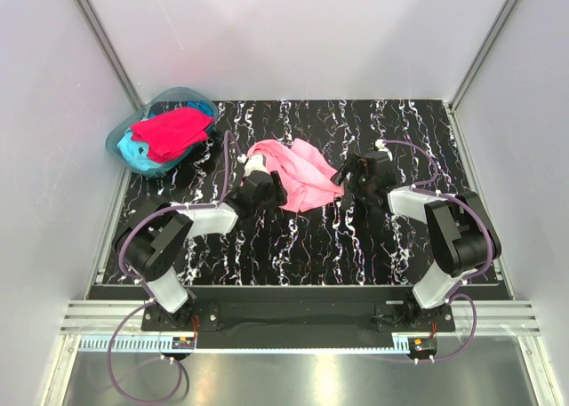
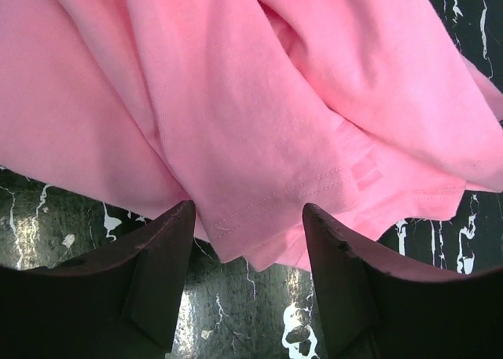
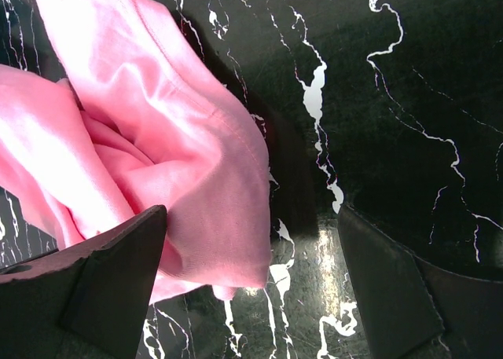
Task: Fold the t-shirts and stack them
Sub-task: Flatten the tshirt out
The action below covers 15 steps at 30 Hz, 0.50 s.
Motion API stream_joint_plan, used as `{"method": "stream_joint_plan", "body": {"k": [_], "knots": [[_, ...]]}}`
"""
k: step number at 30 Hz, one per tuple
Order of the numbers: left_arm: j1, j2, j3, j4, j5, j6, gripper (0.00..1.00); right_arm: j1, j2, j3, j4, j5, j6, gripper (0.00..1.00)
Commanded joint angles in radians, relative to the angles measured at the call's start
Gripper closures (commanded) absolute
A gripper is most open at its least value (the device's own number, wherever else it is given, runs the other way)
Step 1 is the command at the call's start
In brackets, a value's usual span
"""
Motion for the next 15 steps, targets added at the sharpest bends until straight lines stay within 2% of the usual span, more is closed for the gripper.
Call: {"method": "stream_joint_plan", "body": {"k": [1,15], "knots": [[0.005,-0.045,0.018,0.003,0.001,0.017,0.38,0.01,0.006,0.035,0.039,-0.021,0.008,0.02],[0.005,0.01,0.004,0.049,0.015,-0.004,0.38,0.01,-0.011,0.026,0.031,-0.013,0.005,0.03]]}}
